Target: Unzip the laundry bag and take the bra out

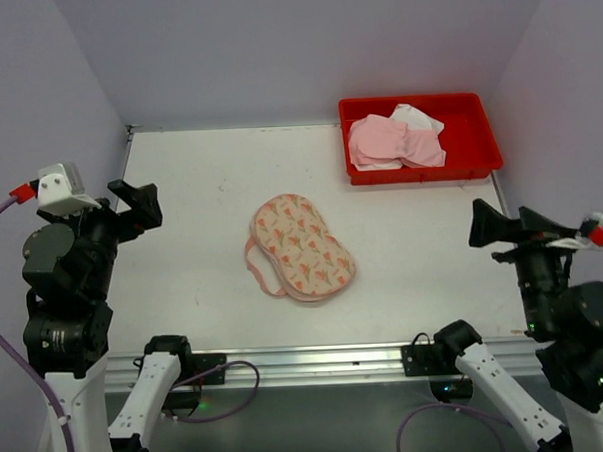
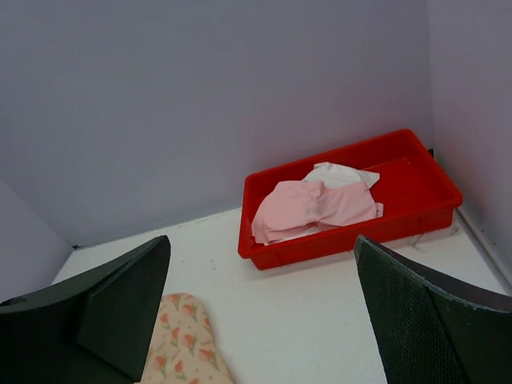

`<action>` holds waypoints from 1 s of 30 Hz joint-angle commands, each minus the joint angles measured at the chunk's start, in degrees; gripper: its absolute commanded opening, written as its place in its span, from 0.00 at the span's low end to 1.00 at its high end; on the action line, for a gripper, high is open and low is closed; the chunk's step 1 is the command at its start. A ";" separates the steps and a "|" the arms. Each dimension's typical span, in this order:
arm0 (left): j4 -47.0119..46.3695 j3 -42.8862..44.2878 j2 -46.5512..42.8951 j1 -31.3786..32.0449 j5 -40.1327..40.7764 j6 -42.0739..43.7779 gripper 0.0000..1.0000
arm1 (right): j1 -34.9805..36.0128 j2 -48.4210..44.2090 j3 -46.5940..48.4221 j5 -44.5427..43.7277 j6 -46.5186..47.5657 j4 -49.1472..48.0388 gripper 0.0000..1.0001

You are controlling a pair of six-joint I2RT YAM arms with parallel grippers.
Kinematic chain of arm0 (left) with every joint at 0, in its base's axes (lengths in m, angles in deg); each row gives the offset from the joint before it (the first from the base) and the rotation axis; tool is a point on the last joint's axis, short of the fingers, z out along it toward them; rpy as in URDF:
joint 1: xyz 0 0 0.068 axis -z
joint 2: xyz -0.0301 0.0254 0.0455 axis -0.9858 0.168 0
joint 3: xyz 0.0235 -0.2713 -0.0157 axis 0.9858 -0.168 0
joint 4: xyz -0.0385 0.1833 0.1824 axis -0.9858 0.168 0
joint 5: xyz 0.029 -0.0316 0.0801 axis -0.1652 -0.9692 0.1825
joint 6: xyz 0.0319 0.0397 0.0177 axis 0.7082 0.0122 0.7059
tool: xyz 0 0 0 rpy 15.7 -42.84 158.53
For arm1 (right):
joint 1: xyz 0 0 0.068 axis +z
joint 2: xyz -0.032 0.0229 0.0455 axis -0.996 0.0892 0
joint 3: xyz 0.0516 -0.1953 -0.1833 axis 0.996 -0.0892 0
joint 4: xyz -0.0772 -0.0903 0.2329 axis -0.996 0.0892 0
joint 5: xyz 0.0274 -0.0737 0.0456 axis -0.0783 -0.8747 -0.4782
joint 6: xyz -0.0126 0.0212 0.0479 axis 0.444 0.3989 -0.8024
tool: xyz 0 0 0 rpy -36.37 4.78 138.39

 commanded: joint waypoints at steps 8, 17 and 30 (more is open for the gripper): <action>4.06 5.27 -5.17 3.47 11.04 2.61 1.00 | 0.10 -13.56 -4.37 0.35 8.98 -1.03 0.99; 3.97 3.25 -6.05 4.52 12.19 2.08 1.00 | 0.19 -12.51 -5.08 2.37 8.80 -1.20 0.99; 2.48 0.70 -5.35 4.52 9.82 1.20 1.00 | 0.19 -11.90 -5.34 3.95 8.89 -2.25 0.99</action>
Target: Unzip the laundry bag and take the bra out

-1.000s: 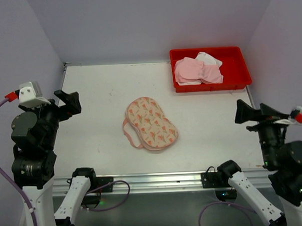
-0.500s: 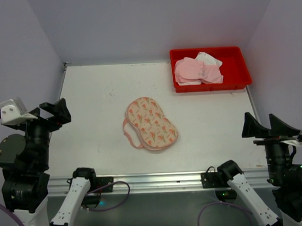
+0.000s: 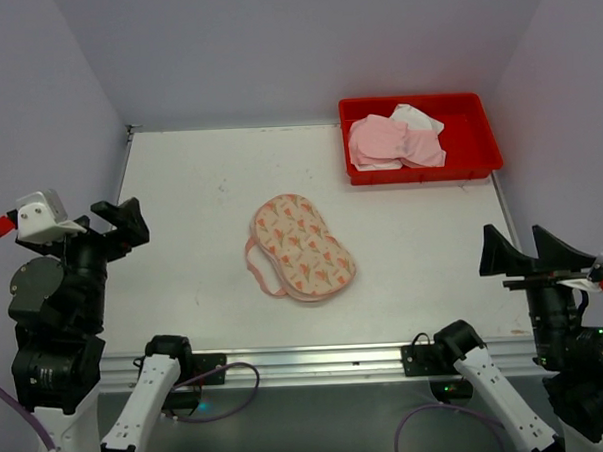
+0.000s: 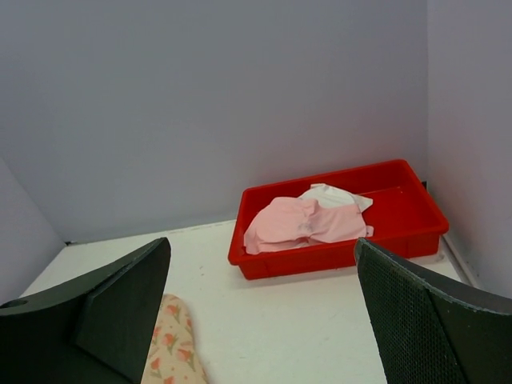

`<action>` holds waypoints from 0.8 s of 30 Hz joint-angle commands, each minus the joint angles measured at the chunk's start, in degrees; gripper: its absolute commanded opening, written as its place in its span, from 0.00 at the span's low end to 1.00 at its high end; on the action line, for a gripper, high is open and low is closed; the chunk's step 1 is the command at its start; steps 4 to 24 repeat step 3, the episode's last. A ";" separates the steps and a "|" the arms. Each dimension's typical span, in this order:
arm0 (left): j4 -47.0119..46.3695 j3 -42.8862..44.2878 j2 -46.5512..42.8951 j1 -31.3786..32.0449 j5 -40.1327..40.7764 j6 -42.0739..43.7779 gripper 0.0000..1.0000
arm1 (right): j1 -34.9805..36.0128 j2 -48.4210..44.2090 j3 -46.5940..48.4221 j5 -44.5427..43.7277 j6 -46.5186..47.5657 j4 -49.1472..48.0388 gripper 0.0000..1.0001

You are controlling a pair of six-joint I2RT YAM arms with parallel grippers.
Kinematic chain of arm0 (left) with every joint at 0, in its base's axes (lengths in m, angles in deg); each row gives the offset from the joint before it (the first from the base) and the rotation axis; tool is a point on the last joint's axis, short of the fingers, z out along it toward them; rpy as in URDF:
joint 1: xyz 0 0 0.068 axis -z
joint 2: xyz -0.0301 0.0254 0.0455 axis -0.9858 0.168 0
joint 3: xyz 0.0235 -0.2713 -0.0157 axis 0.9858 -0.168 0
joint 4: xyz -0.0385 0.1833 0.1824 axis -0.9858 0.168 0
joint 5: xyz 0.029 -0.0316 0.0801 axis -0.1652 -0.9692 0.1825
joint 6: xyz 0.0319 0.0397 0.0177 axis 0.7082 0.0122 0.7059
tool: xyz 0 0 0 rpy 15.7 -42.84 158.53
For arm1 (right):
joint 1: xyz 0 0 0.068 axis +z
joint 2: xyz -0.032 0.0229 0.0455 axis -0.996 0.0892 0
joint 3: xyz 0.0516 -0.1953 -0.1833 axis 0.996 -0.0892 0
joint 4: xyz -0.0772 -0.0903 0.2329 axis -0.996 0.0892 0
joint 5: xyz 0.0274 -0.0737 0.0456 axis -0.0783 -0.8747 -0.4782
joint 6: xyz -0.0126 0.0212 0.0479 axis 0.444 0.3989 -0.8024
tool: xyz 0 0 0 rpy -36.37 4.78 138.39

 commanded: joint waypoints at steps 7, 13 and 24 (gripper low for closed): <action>-0.73 -1.09 0.97 0.35 -0.37 -0.26 1.00 | 0.15 1.85 -0.82 2.51 1.37 -2.72 0.99; -0.73 -1.09 0.97 0.35 -0.37 -0.26 1.00 | 0.15 1.85 -0.82 2.51 1.37 -2.72 0.99; -0.73 -1.09 0.97 0.35 -0.37 -0.26 1.00 | 0.15 1.85 -0.82 2.51 1.37 -2.72 0.99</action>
